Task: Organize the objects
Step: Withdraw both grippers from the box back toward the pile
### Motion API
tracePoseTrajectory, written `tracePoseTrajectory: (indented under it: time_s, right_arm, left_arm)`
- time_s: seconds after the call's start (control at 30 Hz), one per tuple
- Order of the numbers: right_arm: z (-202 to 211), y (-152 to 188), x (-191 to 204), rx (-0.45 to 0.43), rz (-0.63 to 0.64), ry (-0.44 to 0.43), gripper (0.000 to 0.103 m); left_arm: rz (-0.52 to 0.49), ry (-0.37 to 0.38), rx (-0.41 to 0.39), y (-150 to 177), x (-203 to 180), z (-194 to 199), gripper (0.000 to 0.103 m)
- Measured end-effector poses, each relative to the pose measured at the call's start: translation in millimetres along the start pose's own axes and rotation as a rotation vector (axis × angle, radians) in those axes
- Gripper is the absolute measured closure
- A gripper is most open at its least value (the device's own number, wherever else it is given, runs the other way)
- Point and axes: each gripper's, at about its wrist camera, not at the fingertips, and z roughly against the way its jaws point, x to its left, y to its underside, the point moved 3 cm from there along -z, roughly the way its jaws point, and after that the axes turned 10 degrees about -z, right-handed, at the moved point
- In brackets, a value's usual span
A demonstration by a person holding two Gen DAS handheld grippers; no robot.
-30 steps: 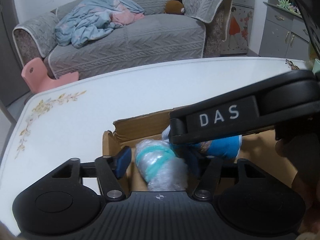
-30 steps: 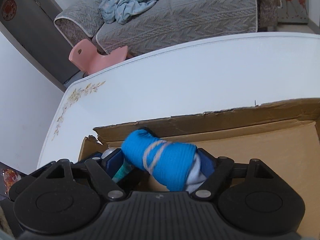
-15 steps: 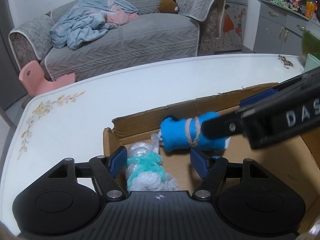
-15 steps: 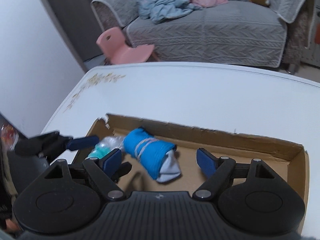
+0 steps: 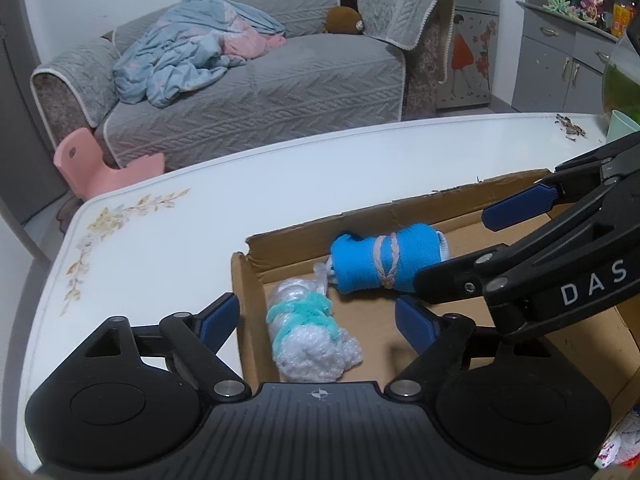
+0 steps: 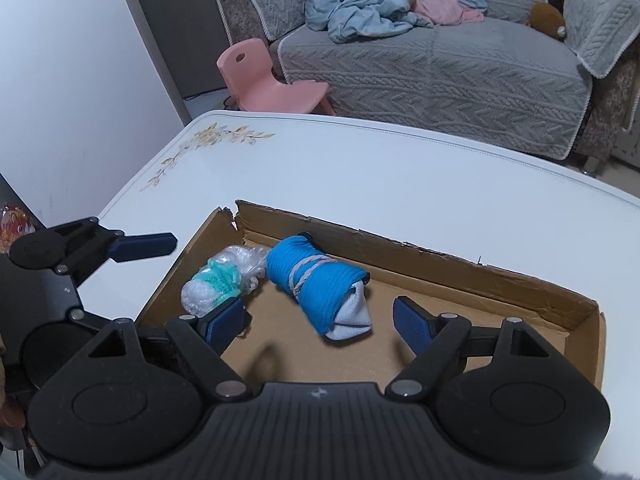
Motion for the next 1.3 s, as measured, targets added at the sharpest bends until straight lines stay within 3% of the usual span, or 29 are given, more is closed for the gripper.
tracePoseTrajectory:
  time_s: [0.73, 0.9, 1.13, 1.3]
  right_arm:
    - [54.0, 26.2, 23.4, -0.062, 0.146, -0.003, 0.019]
    - [75.0, 39.1, 26.9, -0.112, 0.197, -0.005, 0.012]
    - [113.2, 83.3, 32.1, -0.202, 0.348, 0.004, 0.001]
    - [143.2, 131.2, 18.5, -0.249, 0.406, 0.036, 0.001]
  left_arm:
    - [-0.006, -0.007, -0.049, 16.7, -10.2, 64.1, 0.0]
    - [0.032, 0.021, -0.063, 28.4, -8.6, 86.1, 0.0]
    - [0.095, 0.028, -0.066, 61.4, 0.8, 117.1, 0.0]
    - [0.091, -0.005, -0.086, 98.4, -1.5, 136.5, 0.0]
